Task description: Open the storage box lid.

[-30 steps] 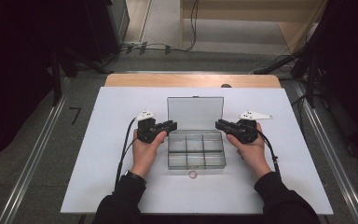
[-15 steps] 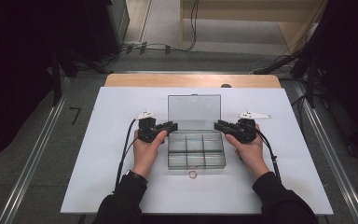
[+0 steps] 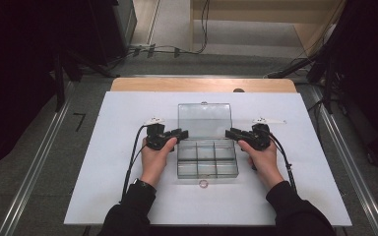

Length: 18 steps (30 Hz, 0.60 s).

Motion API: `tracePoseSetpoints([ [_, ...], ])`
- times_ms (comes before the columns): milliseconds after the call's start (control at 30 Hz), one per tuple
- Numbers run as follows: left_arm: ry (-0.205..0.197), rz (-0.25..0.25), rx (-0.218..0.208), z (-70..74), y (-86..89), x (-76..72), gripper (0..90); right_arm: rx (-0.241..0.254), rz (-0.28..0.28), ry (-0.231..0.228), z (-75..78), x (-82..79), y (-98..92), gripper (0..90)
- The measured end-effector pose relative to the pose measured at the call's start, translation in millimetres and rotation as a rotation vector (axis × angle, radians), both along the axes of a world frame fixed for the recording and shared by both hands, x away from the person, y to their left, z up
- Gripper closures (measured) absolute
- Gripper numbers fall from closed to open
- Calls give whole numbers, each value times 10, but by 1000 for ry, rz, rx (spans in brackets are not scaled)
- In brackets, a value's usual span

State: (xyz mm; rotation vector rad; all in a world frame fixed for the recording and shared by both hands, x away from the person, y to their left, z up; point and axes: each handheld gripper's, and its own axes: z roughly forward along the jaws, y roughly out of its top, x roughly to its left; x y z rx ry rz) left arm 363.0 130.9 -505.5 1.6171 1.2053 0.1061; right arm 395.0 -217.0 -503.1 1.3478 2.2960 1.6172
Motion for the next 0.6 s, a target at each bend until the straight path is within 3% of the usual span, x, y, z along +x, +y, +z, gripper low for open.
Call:
tracePoseSetpoints([
  [133,11,13,4,-10,5,7,527,16,-14,40,-19,21,-10,556],
  [367,16,15,-3,-26,16,18,496,18,-16,49,-28,32,-20,538],
  [500,0,28,34,-12,3,6,468,30,-24,72,-33,39,-27,521],
  [600,-4,27,37,-6,10,0,452,21,-26,74,-35,41,-31,503],
])
